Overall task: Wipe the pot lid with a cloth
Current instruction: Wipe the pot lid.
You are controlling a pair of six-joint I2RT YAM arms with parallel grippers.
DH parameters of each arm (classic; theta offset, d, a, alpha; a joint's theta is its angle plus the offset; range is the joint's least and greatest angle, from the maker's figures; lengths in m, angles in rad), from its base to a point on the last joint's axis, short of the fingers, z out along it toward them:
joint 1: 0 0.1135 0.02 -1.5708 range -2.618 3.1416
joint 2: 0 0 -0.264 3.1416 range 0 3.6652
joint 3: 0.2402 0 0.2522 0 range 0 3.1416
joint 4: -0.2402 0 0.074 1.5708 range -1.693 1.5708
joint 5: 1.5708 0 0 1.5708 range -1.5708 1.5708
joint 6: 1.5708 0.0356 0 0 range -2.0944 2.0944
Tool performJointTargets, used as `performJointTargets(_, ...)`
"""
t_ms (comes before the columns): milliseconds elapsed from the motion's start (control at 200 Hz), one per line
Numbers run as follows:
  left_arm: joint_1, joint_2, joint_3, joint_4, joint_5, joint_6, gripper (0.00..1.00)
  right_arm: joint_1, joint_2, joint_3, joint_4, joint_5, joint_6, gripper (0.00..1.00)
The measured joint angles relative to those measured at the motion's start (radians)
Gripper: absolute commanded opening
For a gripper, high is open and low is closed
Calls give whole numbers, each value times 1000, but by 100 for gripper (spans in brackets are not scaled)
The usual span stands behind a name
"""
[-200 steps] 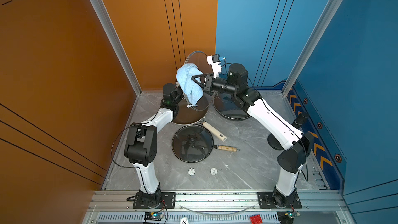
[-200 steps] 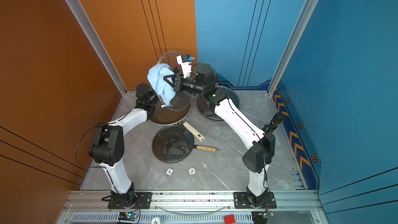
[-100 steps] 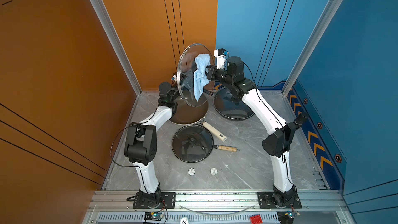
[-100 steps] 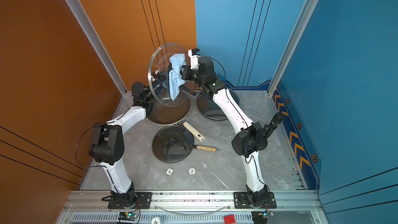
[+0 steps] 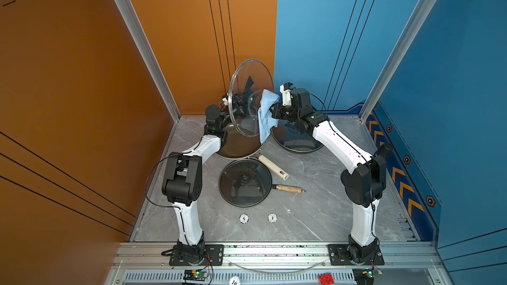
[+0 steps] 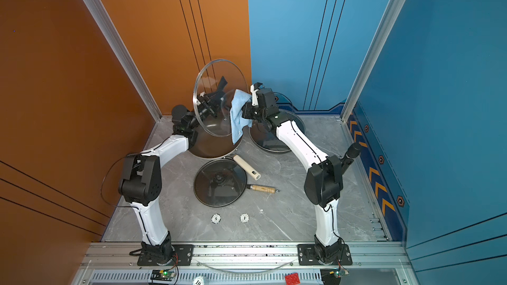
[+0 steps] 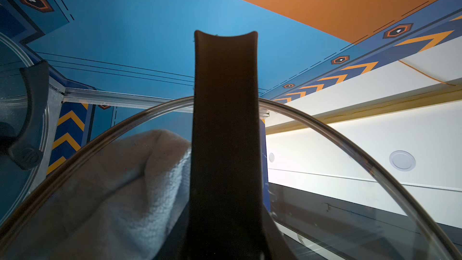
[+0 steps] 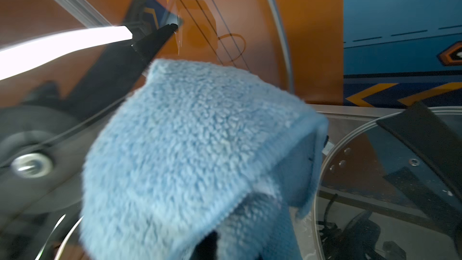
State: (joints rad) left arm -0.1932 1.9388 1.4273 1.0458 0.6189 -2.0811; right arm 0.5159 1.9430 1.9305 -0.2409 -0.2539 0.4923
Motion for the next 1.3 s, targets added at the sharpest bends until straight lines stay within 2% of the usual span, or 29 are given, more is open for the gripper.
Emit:
performJointTargets(140, -7, 12, 33, -2, 0, 0, 5, 46, -127, -11, 119, -19, 42, 2)
performJointTargets(225, -16, 24, 63, -2, -1, 0, 5, 51, -152, 45, 188, -33, 70, 2)
performJointTargets(385, -32, 37, 92, -2, -1, 0, 5, 61, -76, 218, 234, -53, 93, 1)
performJointTargets(566, -37, 37, 110, -4, -1, 0, 5, 108, 19, 230, 214, -94, 108, 1)
performJointTargets(751, -23, 38, 144, -21, -8, -6, 5, 137, 12, 158, 116, -129, 50, 1)
performJointTargets(1011, -18, 44, 190, -24, -8, -6, 6, 161, -153, -138, 14, -107, -34, 1)
performJointTargets(1151, -24, 53, 202, -20, -5, -4, 6, 108, -170, -221, 14, -74, -32, 1)
performJointTargets(1301, -36, 56, 202, -20, -4, -4, 6, 23, -127, -213, 24, -44, -24, 0)
